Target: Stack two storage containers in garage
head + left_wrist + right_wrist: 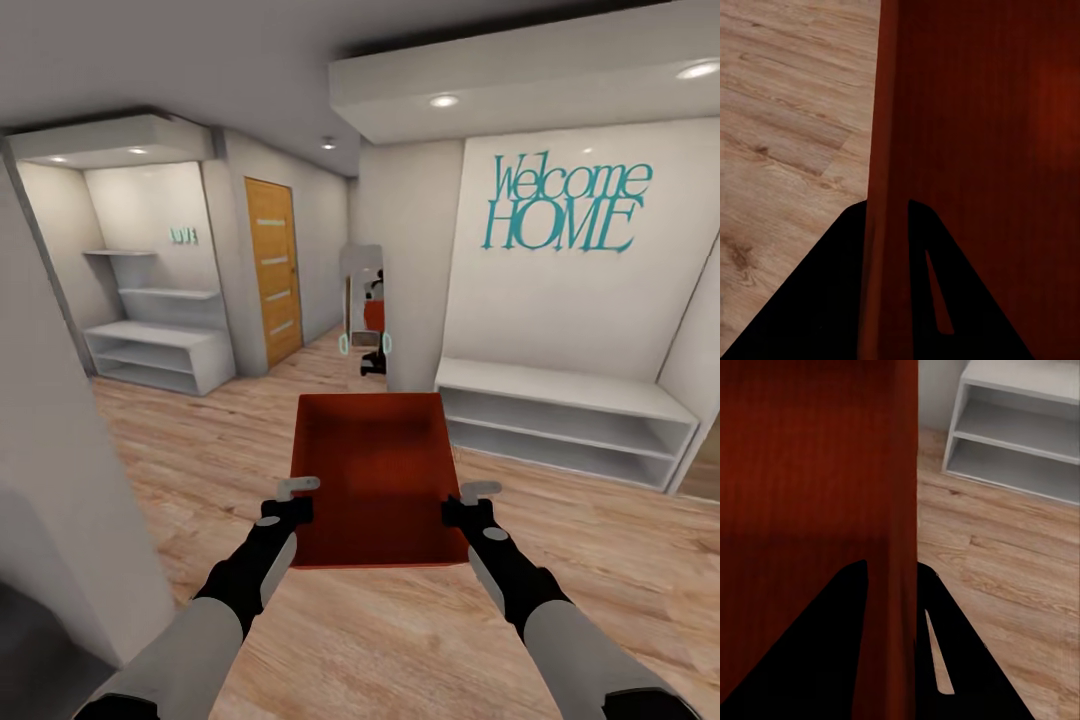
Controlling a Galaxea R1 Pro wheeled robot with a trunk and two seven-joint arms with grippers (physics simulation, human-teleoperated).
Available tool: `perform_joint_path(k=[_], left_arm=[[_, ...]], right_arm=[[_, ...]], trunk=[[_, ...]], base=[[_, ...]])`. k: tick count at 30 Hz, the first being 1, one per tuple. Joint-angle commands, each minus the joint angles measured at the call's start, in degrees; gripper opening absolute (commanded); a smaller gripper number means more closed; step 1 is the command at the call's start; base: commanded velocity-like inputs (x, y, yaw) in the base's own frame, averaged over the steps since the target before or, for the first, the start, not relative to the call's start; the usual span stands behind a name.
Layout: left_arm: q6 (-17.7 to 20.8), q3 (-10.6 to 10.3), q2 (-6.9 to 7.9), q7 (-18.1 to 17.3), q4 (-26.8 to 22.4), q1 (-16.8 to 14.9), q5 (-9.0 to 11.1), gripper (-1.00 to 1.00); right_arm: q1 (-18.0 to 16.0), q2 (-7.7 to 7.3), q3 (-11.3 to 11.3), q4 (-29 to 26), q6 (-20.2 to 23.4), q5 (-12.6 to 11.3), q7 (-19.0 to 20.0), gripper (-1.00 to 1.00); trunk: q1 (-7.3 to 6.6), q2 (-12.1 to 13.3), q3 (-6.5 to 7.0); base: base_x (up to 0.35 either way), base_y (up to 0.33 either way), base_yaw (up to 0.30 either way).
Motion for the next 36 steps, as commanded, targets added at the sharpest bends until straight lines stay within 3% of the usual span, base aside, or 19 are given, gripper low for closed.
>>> perform_joint_path(k=[1,8,36], left_arm=[[0.3,-0.2,-0.01,0.6,0.1,0.0,0.8,-1.0],[0.3,-0.2,-0.06,0.6,0.1,0.0,0.8,-1.0],[0.3,-0.1,-0.06,0.6,0.1,0.0,0.8,-1.0]], right_arm=[[0.0,0.16,0.0,-0.4,0.1,0.0,-0.1,-1.0],[0.0,0.09,0.0,-0.4,-0.2,0.0,-0.2,-1.0],[0.0,0.01,-0.1,-0.4,-0.4,0.0,-0.3,-1.0]], trunk=[[0.05,0.0,-0.02],[0.05,0.0,-0.02],[0.05,0.0,-0.02]], base=[[0.322,0.0,0.263],[0.322,0.0,0.168],[0.322,0.0,0.003]])
